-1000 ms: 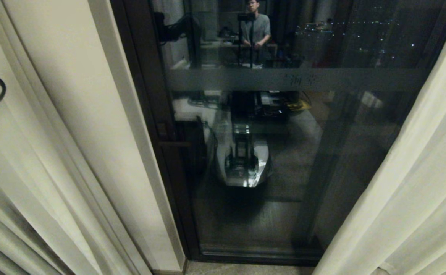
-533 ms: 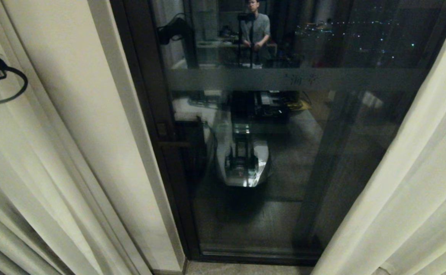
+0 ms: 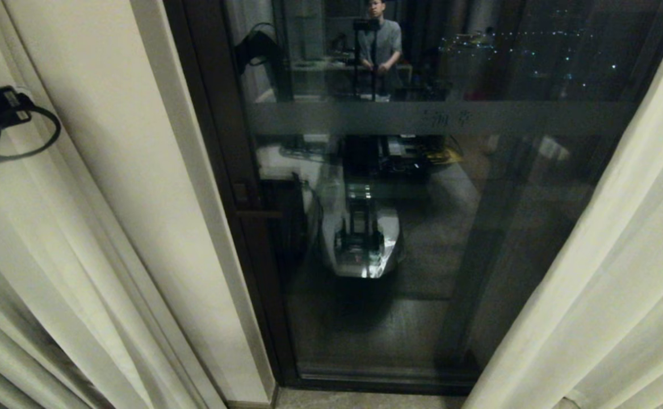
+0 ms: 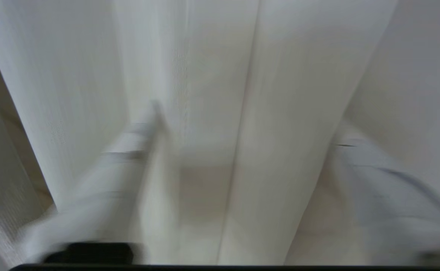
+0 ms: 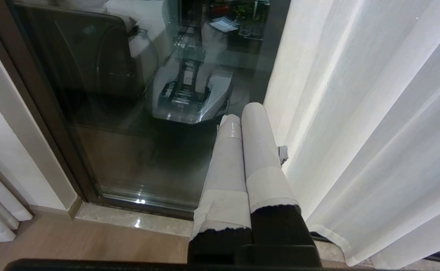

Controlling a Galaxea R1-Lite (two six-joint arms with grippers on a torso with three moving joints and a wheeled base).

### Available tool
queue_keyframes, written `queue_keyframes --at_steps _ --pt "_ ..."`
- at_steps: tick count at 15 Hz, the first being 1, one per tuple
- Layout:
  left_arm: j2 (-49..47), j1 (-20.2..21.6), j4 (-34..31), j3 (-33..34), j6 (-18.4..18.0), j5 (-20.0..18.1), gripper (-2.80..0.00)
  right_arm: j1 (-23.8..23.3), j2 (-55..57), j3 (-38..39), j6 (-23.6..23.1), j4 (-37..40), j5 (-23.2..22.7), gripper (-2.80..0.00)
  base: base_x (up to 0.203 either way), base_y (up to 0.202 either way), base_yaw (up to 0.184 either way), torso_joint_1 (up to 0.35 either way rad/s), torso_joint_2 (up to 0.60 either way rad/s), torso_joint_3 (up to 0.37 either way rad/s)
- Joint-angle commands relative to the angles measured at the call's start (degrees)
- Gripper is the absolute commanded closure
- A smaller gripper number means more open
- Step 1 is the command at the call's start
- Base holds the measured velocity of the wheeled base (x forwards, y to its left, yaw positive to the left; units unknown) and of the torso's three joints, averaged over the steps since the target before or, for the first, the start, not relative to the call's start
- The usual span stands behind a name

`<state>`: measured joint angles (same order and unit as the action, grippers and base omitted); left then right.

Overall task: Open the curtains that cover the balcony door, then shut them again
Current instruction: Close the inner curtains on both sides

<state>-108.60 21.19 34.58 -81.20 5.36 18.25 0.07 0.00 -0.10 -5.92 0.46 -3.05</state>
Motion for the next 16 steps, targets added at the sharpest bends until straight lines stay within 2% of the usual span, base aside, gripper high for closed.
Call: queue_keyframes --at_steps 1,11,14,16 --pt "-1.04 -0.01 0.22 -0.19 0.09 0.12 0.00 0.10 0.09 0.01 -0.05 -0.02 -0.03 0.00 0.000 0.000 0.000 0.000 0.00 0.000" --pt "-0.89 0.96 0.66 -1.52 0.00 0.05 0.00 0.01 0.09 0.01 -0.05 -0.02 -0.03 0.00 0.000 0.000 0.000 0.000 0.00 0.000" --pt "2.16 1.13 0.57 0.73 0.00 0.01 0.00 0.01 0.09 0.01 -0.05 -0.02 -0.03 0.00 0.000 0.000 0.000 0.000 0.00 0.000" --pt "4.97 1.12 0.64 3.86 0.00 -1.81 0.00 0.01 0.09 0.01 -0.05 -0.02 -0.03 0.00 0.000 0.000 0.000 0.000 0.00 0.000"
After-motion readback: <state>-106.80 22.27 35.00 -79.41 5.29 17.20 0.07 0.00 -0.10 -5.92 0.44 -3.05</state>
